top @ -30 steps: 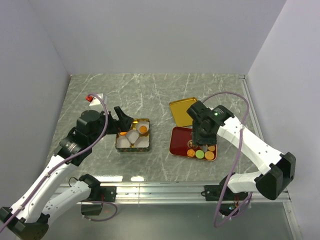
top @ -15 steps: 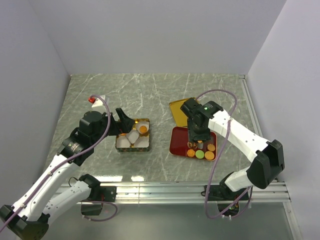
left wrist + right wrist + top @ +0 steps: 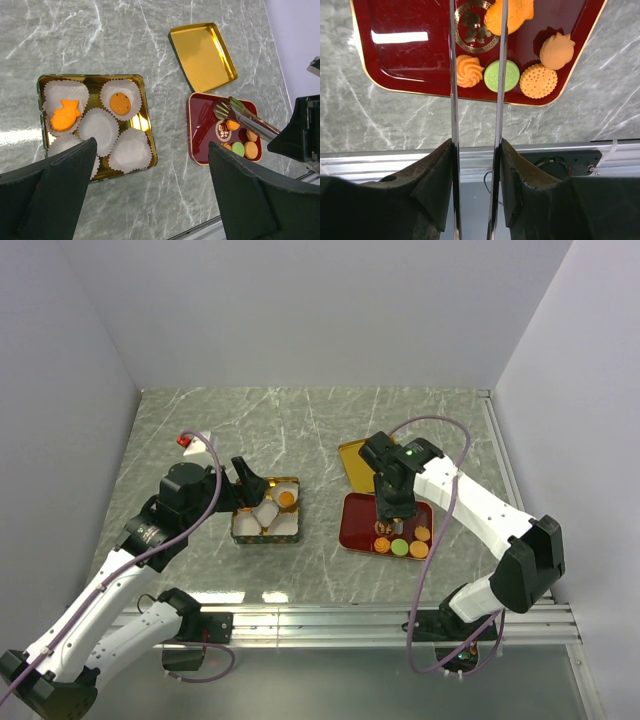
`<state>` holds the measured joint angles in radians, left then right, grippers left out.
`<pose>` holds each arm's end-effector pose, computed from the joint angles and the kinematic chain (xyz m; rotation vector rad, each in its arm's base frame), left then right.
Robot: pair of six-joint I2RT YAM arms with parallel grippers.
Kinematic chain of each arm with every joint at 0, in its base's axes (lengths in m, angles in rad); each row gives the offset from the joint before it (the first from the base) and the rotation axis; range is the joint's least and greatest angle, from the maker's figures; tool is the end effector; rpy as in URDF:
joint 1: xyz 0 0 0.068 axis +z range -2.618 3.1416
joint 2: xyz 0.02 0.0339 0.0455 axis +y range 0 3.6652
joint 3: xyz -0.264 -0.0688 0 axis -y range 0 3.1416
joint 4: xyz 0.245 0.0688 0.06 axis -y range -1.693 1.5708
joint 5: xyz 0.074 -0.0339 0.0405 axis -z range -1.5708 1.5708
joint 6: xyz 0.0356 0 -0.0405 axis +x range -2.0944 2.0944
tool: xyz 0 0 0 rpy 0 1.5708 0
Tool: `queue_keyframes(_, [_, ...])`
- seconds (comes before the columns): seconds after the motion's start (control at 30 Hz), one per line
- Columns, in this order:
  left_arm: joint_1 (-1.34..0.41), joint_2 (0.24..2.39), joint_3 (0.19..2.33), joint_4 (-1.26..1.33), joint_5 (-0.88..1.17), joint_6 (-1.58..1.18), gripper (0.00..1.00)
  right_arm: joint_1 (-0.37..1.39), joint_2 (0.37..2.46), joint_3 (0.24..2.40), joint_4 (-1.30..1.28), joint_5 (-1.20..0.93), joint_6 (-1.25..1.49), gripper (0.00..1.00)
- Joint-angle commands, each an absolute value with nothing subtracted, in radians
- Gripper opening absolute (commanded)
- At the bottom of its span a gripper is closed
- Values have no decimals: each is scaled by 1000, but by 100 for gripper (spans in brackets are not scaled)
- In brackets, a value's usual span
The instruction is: Pack the cookies
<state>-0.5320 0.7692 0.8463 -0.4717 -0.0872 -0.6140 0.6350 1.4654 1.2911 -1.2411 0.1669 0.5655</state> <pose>0.1490 -0.0841 0.3337 -0.1417 2.0190 -0.6572 0.2135 0.1499 0.2848 -0.0824 2.9175 -0.0731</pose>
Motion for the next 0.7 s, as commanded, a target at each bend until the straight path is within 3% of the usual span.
queue_keyframes(0.0, [-535,758,847,-449,-97,-620,99,626,1448,1368,-1244,181,560,44])
queue_keyframes(0.67, [-537,756,842,-428,-23,-661,100,644,1393,1683,-1345,101,591,42])
